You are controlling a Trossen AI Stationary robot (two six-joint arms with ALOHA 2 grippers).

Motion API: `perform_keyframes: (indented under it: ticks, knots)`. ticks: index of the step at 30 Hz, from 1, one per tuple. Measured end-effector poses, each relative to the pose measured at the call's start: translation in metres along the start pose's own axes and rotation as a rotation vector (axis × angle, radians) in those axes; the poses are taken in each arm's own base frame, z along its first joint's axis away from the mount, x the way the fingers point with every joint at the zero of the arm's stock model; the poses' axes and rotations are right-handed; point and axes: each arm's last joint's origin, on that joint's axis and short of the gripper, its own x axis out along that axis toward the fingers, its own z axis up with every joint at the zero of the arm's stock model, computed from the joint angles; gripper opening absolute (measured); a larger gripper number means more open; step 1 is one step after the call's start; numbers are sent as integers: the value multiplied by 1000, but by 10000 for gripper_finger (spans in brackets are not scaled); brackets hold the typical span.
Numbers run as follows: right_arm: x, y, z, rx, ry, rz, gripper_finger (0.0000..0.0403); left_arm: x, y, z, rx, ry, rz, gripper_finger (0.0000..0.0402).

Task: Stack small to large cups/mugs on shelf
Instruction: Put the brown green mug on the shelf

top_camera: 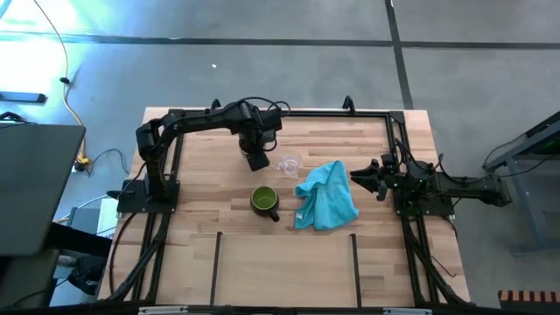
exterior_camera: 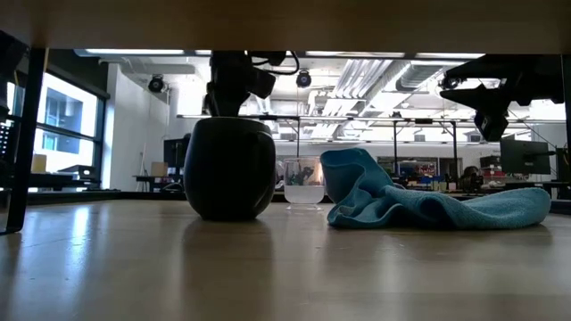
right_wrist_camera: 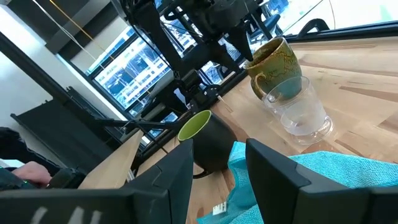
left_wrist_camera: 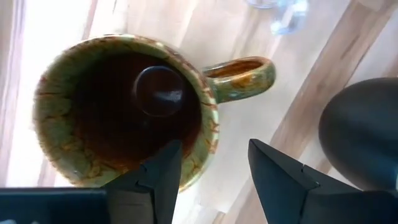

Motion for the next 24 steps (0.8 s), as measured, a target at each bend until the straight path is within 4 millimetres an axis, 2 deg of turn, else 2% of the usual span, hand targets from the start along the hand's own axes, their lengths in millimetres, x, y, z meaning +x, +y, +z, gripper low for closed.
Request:
perform_keyframes:
  ticks: [14, 24]
  knots:
    - [0, 0, 0, 8, 0, 0, 140, 0, 1, 0, -7, 0, 29, 172]
    - [0, 0, 0, 9, 0, 0, 140, 23, 0, -9, -10, 58, 27, 172]
